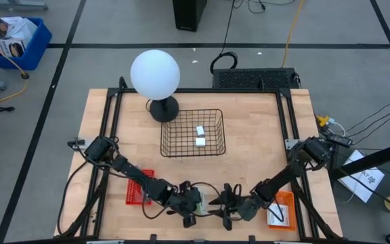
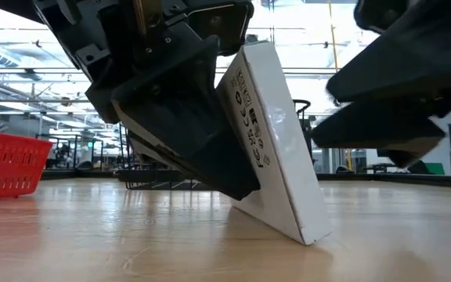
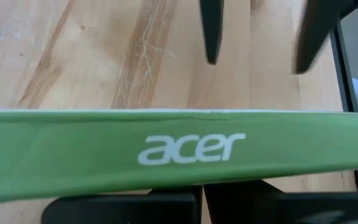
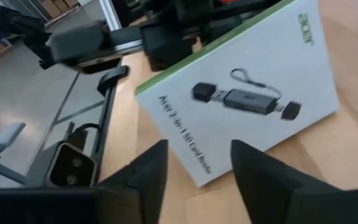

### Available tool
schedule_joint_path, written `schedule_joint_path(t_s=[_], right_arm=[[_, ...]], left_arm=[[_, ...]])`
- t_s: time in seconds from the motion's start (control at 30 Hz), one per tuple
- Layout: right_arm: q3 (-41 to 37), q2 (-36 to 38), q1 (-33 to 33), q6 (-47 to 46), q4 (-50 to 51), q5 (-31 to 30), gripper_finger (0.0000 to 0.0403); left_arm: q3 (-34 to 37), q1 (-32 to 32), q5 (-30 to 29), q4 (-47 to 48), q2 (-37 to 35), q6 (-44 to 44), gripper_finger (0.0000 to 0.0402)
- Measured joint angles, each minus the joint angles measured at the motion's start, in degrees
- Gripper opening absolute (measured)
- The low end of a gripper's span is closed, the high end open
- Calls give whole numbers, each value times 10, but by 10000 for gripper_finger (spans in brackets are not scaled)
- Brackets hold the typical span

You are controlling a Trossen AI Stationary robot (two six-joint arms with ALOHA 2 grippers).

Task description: Pick and place items into bin

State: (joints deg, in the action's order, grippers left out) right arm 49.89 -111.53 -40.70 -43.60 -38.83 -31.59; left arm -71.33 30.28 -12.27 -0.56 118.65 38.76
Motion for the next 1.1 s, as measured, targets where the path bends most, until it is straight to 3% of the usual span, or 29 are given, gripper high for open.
schedule_joint_path(t_s=[0.13, 0.27, 0.5, 0.7, 0.93, 1.1], right_arm=[[0, 0, -20, -7, -3, -16, 210], [20, -22, -37, -8, -3, -46, 228], [107, -97, -38, 26, 9, -78, 219], [165, -112, -40, 20, 104, -108, 219], [178, -102, -51, -8, 165, -124, 213], [178, -102, -56, -9, 168, -134, 210]], left_arm=[[0, 0, 0, 0, 0, 5, 17], [0, -2, 4, -7, 0, 6, 6], [0, -4, 9, -15, -1, 9, 18], [0, -5, 15, -22, -1, 7, 4], [0, -10, 18, -26, -1, 5, 19], [0, -9, 20, -32, -1, -1, 5]])
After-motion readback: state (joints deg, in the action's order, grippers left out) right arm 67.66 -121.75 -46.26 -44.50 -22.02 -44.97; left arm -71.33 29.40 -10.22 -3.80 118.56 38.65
